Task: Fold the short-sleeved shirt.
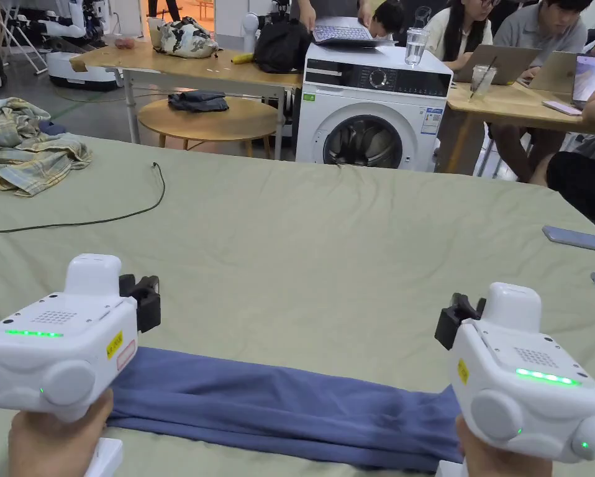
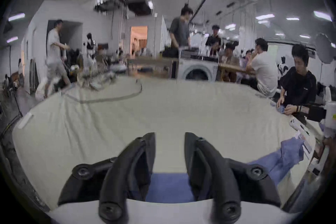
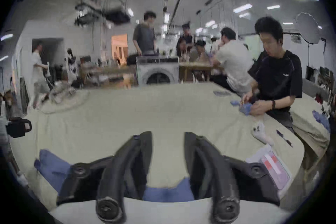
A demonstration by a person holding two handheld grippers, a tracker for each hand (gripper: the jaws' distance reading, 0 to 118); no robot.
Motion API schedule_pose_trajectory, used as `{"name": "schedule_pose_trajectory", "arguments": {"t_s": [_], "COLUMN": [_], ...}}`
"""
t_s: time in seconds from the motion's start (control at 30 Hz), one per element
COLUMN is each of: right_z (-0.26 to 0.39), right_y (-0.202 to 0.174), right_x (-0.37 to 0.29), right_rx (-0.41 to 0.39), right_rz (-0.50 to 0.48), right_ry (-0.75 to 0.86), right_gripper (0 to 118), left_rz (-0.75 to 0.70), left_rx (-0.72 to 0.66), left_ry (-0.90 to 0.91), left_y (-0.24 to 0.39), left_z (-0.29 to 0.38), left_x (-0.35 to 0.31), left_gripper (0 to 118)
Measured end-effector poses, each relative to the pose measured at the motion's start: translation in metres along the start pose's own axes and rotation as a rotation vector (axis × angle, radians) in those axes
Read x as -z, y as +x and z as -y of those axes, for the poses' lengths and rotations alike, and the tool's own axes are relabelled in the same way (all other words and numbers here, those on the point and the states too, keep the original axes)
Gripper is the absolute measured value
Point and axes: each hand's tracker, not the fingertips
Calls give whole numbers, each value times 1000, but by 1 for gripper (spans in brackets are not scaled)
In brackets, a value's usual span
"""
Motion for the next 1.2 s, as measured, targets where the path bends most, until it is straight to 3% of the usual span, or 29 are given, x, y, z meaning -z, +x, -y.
{"name": "schedule_pose_trajectory", "arguments": {"t_s": [0.03, 0.1, 0.3, 0.47, 0.63, 0.67, 0.7, 0.73, 0.77, 1.07, 1.2], "right_z": [-2, -2, -1, 2, 5, 6, 7, 8, 10, 21, 24], "right_y": [-10, -20, -42, -56, -67, -70, -70, -71, -74, -73, -67], "right_x": [-11, -20, -25, -20, -13, -12, -10, -9, -8, 1, 4], "right_rx": [-10, -31, -61, -70, -92, -106, -107, -110, -118, -117, -113], "right_rz": [6, 17, -17, -53, -82, -85, -95, -99, -99, -107, -98], "right_ry": [47, 116, 155, 140, 104, 97, 94, 89, 81, 34, 22], "right_gripper": [0, 0, 0, 0, 0, 0, 0, 0, 0, 0, 0], "left_rz": [-20, -63, -45, -22, 111, 124, 176, 206, 220, 513, 627], "left_rx": [14, 35, 37, 10, -72, -123, -185, -243, -303, -724, -815], "left_ry": [36, 119, 94, -102, -428, -487, -531, -568, -635, -859, -806], "left_y": [5, 6, 1, -38, -105, -119, -137, -147, -160, -200, -190], "left_z": [0, -1, -7, -18, -6, -2, 3, 8, 15, 84, 91], "left_x": [-4, -7, -12, 1, 32, 38, 45, 49, 59, 94, 105], "left_gripper": [0, 0, 0, 0, 0, 3, 24, 56, 68, 68, 68]}}
